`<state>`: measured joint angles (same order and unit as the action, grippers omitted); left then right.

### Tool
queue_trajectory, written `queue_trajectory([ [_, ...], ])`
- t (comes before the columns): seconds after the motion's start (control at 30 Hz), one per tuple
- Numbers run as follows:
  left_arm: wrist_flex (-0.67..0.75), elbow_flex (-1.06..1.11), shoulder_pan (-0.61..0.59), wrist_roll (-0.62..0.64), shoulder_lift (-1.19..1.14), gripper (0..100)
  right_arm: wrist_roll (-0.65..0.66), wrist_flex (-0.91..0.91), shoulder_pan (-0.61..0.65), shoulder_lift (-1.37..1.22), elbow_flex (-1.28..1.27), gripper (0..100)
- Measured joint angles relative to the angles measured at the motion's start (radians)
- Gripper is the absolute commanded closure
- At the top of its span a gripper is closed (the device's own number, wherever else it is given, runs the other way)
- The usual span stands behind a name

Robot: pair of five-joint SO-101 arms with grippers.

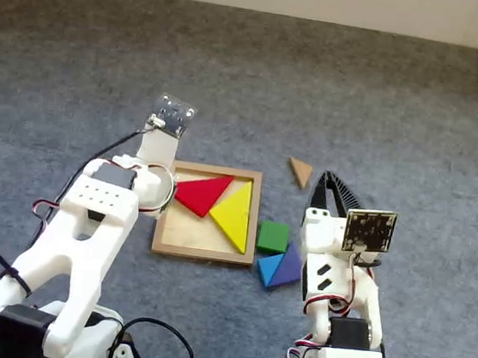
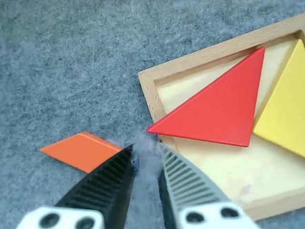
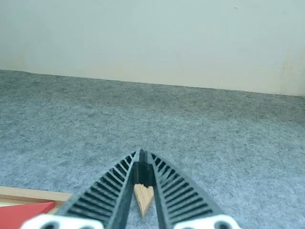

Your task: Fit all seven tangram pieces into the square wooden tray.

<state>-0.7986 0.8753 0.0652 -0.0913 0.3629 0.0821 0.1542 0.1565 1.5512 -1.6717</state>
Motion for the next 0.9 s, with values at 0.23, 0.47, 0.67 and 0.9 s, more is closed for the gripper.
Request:
queue_trajectory([
  [0.23, -0.097, -0.152, 0.0, 0.0, -0.229, 95, 0.0, 0.0, 0.0, 0.0, 0.0, 98.8],
  [0.47, -0.104, -0.25, 0.0, 0.0, -0.319, 95, 0.0, 0.0, 0.0, 0.0, 0.0, 98.8],
  [0.67, -0.104, -0.273, 0.0, 0.0, -0.322, 95, 0.0, 0.0, 0.0, 0.0, 0.0, 98.8],
  [0.9, -0.072, -0.276, 0.063, 0.0, -0.322, 95, 0.0, 0.0, 0.0, 0.0, 0.0, 98.8],
])
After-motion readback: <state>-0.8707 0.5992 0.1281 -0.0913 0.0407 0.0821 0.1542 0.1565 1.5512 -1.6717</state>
